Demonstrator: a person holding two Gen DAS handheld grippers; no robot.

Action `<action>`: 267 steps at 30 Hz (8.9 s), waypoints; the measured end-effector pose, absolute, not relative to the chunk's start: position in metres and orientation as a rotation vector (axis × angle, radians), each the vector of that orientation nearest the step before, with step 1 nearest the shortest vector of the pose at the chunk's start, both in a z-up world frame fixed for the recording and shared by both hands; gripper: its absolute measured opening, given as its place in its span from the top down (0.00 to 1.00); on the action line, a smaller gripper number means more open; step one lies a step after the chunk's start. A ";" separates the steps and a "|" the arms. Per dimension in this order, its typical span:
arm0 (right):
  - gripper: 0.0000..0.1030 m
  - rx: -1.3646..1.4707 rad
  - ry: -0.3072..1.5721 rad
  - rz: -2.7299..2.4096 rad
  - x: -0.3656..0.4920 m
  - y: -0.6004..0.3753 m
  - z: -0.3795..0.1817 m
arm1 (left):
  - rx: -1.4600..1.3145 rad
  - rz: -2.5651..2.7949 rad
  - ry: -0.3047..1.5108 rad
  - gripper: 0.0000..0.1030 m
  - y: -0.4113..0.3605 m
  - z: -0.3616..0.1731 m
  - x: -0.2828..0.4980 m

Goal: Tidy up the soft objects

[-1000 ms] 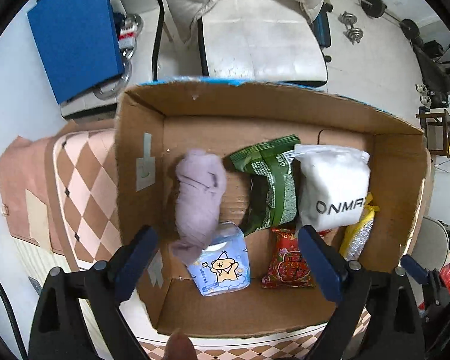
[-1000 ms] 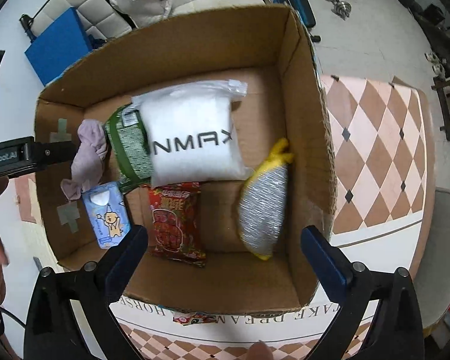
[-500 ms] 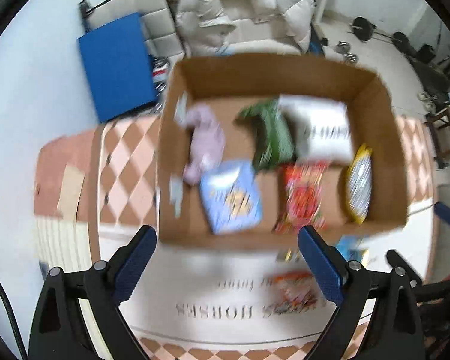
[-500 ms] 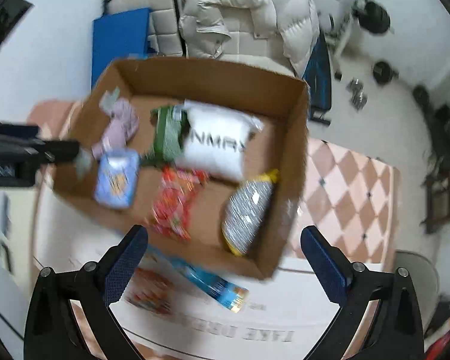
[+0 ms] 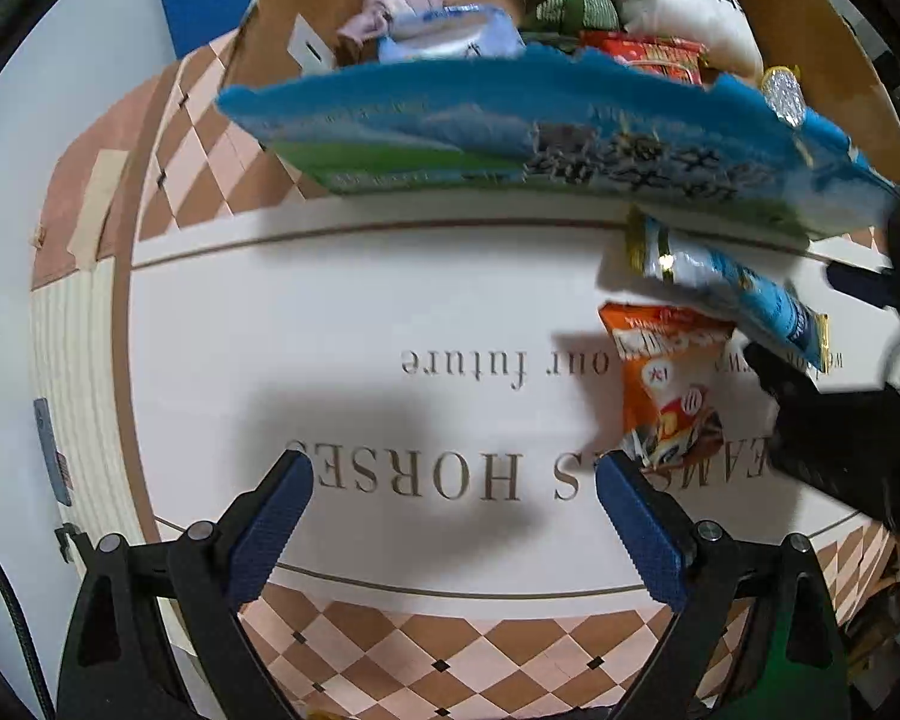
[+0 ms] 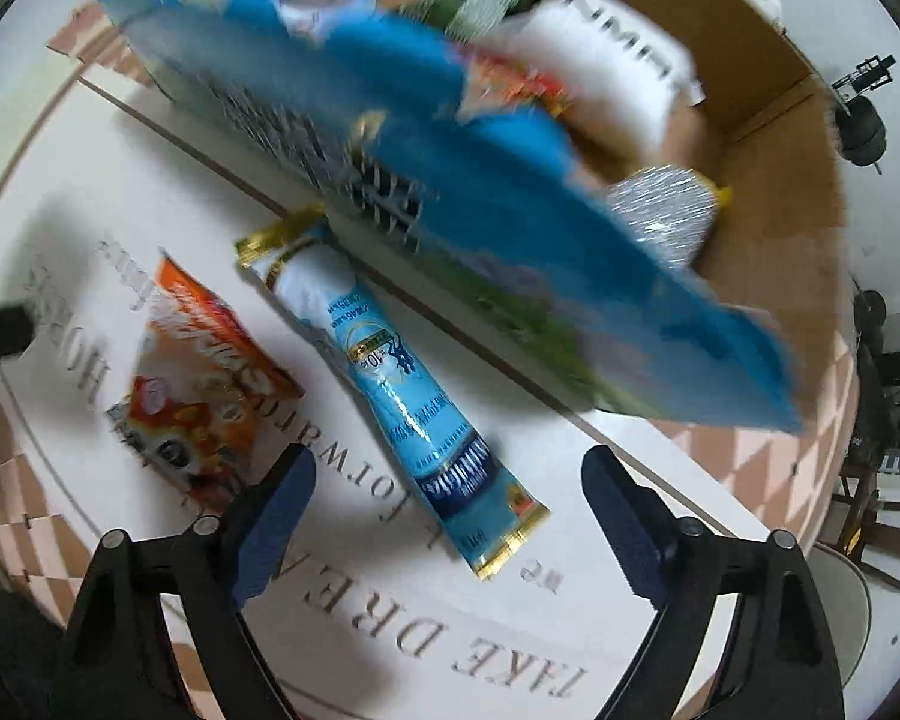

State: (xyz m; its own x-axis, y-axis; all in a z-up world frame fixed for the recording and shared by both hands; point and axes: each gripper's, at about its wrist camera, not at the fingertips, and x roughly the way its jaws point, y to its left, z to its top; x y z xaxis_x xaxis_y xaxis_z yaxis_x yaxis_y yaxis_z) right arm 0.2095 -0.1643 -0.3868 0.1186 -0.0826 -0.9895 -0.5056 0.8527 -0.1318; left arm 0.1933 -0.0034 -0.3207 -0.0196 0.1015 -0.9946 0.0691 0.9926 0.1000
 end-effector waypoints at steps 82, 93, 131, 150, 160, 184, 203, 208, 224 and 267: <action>0.51 0.173 1.810 0.140 0.145 -0.237 -0.430 | 0.740 -0.432 1.621 0.29 -0.170 -0.368 0.196; 0.50 0.215 1.790 0.107 0.148 -0.244 -0.428 | 0.209 -0.229 1.803 0.49 -0.128 -0.376 0.200; 0.86 0.283 1.428 0.149 0.295 -0.227 -0.193 | -0.024 -0.188 1.506 0.63 -0.039 -0.207 0.347; 0.85 0.368 1.674 -0.074 0.448 -0.263 -0.318 | -0.006 -0.069 1.723 0.60 -0.022 -0.306 0.473; 0.26 0.375 1.686 -0.012 0.445 -0.261 -0.313 | 0.018 -0.103 1.659 0.28 -0.030 -0.281 0.465; 0.00 0.063 1.504 -0.006 0.325 -0.215 -0.252 | 0.023 -0.089 1.459 0.06 -0.021 -0.221 0.326; 0.00 0.029 1.156 -0.024 0.167 -0.219 -0.080 | 0.050 -0.045 1.088 0.06 -0.020 -0.067 0.164; 0.00 0.026 1.075 -0.032 0.126 -0.216 -0.038 | 0.087 -0.034 1.013 0.06 -0.023 -0.034 0.128; 0.00 0.045 0.916 -0.028 0.019 -0.195 0.054 | 0.050 -0.050 0.941 0.06 -0.013 0.017 0.042; 0.00 -0.016 0.774 -0.124 0.003 -0.187 0.096 | 0.048 -0.028 0.834 0.06 -0.007 0.042 0.034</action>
